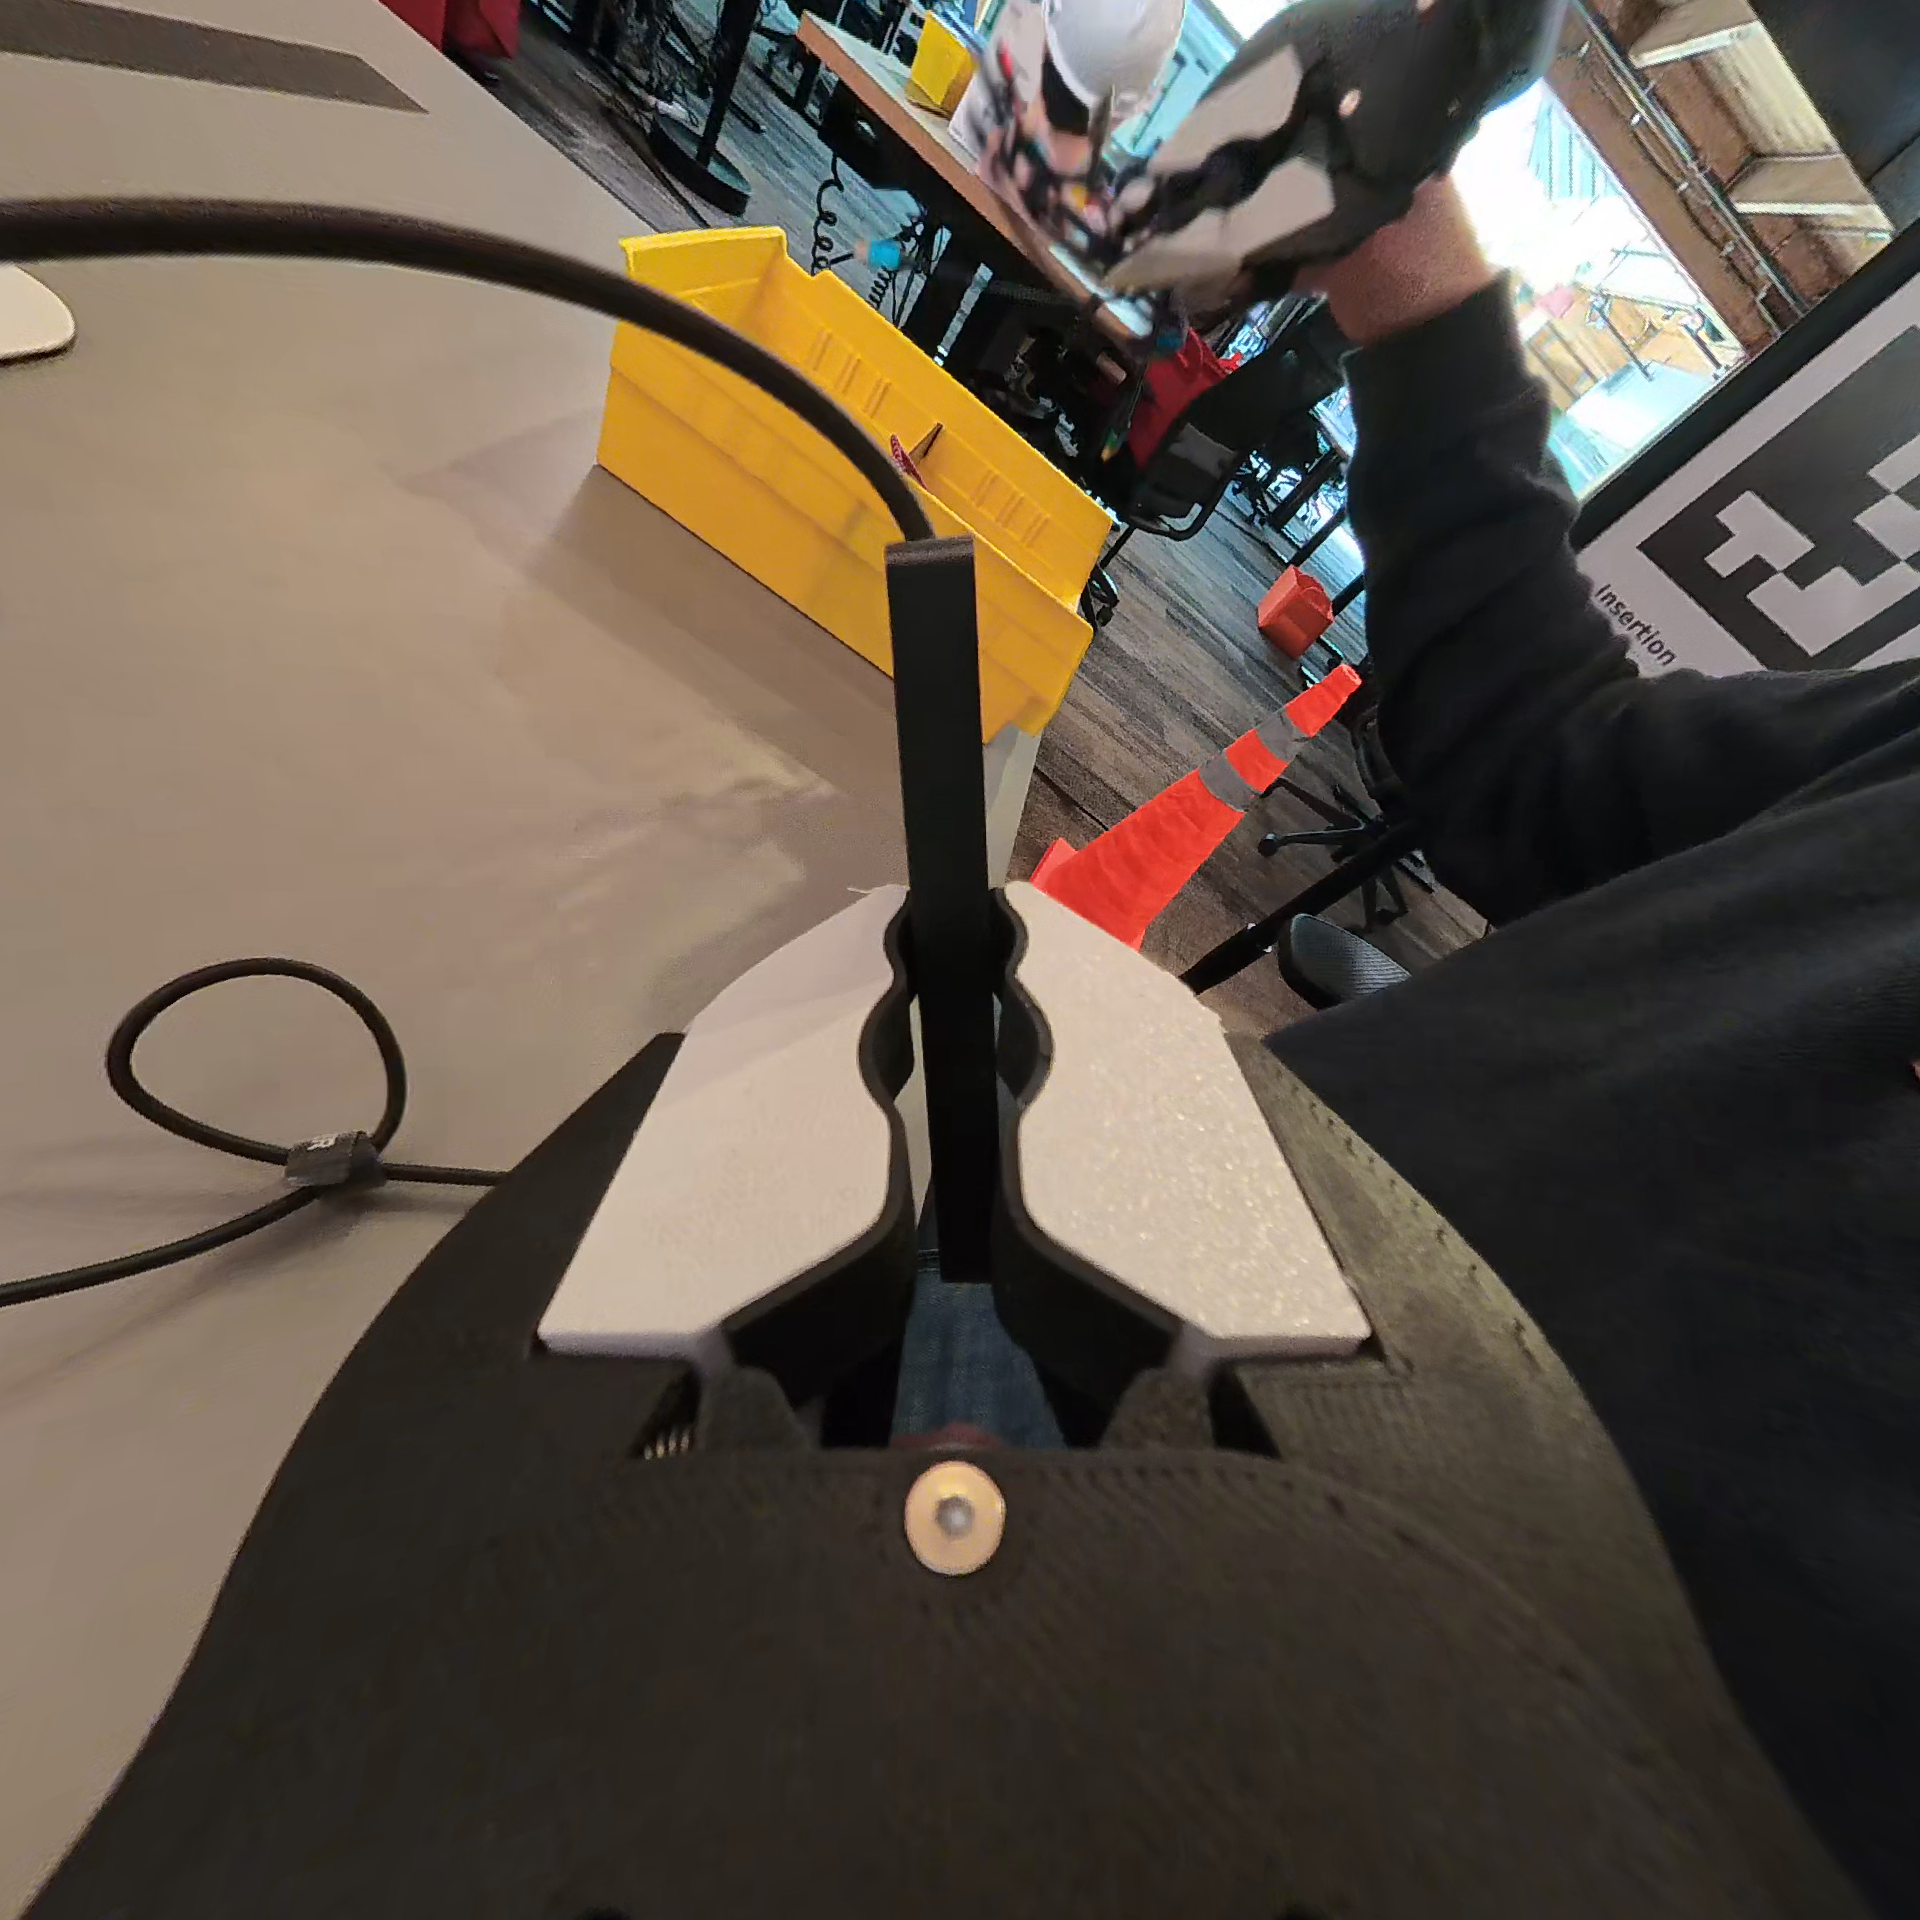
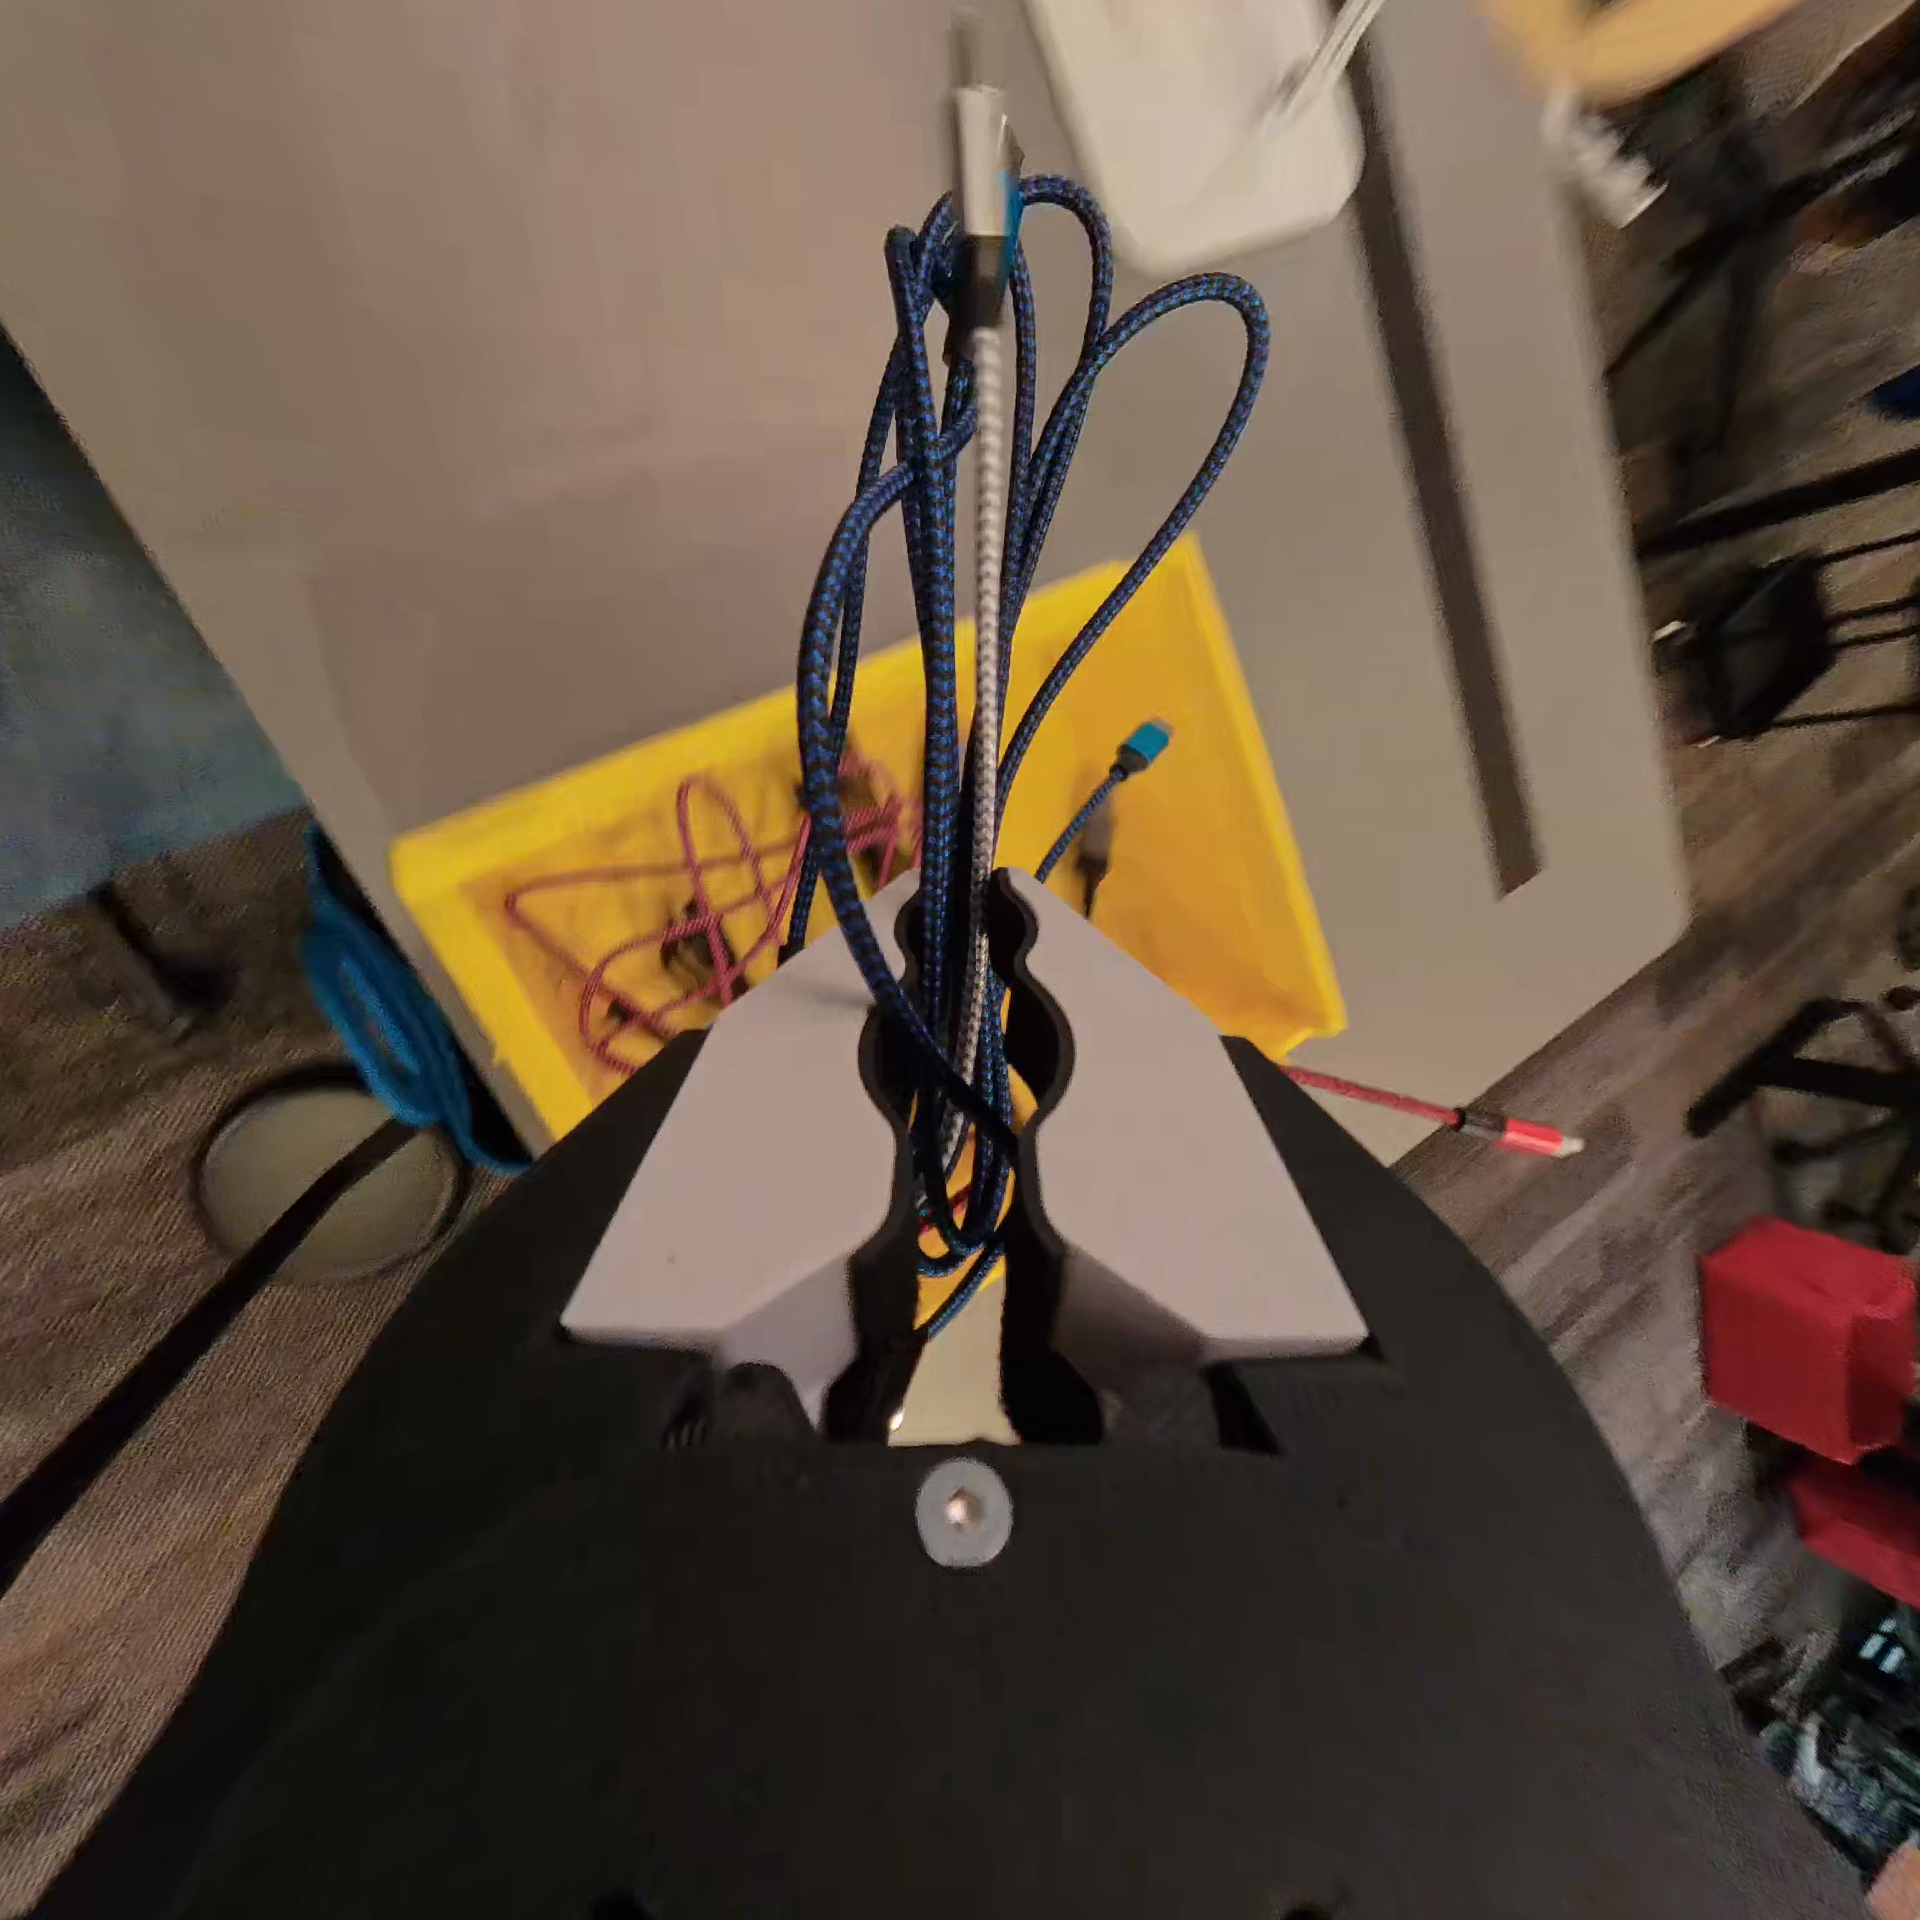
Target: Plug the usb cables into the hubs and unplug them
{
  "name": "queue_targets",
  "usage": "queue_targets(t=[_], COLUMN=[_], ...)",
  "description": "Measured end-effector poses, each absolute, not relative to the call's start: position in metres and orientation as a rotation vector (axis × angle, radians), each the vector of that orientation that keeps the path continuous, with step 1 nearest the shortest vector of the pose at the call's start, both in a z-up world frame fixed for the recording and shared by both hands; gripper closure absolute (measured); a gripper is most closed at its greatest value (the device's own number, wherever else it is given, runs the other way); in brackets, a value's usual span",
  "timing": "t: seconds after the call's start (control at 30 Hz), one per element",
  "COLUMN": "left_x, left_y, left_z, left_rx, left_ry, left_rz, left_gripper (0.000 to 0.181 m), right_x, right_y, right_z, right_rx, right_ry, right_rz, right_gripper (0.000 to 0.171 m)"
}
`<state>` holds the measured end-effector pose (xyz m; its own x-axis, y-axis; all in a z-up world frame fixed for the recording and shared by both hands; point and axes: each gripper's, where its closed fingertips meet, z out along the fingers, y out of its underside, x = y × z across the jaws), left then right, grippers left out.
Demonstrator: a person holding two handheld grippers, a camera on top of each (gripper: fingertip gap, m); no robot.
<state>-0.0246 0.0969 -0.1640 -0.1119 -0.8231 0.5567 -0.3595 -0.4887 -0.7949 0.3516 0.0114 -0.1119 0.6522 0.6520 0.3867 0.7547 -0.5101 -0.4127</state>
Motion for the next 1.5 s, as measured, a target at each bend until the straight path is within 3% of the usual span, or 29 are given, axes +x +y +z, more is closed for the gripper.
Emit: queue_targets(t=[0.3, 0.57, 0.73, 1.13, 1.27, 1.5], left_x=[-0.016, -0.010, -0.010, -0.014, -0.016, -0.010], left_y=[0.093, 0.090, 0.088, 0.088, 0.089, 0.084], left_z=[-0.169, -0.177, -0.177, -0.174, -0.174, -0.176], left_rx=[-1.787, -1.803, -1.798, -1.788, -1.787, -1.785], left_ry=[1.326, 1.353, 1.362, 1.363, 1.357, 1.385], left_rz=[-1.630, -1.622, -1.627, -1.633, -1.633, -1.642], left_gripper=[0.171, 0.171, 0.171, 0.171, 0.171, 0.171], right_x=[0.383, 0.390, 0.391, 0.396, 0.400, 0.389], right_y=[-0.034, -0.049, -0.052, -0.049, -0.073, -0.119], right_z=[-0.240, -0.301, -0.303, -0.247, -0.229, -0.267], right_rx=[-2.541, -2.816, -2.958, -3.081, -3.085, -3.175], right_ry=[-1.090, -1.357, -1.409, -1.100, -0.902, -0.766], right_rz=[0.056, 0.015, 0.063, 0.044, 0.003, 0.196], right_gripper=[0.164, 0.168, 0.167, 0.112, 0.120, 0.129])
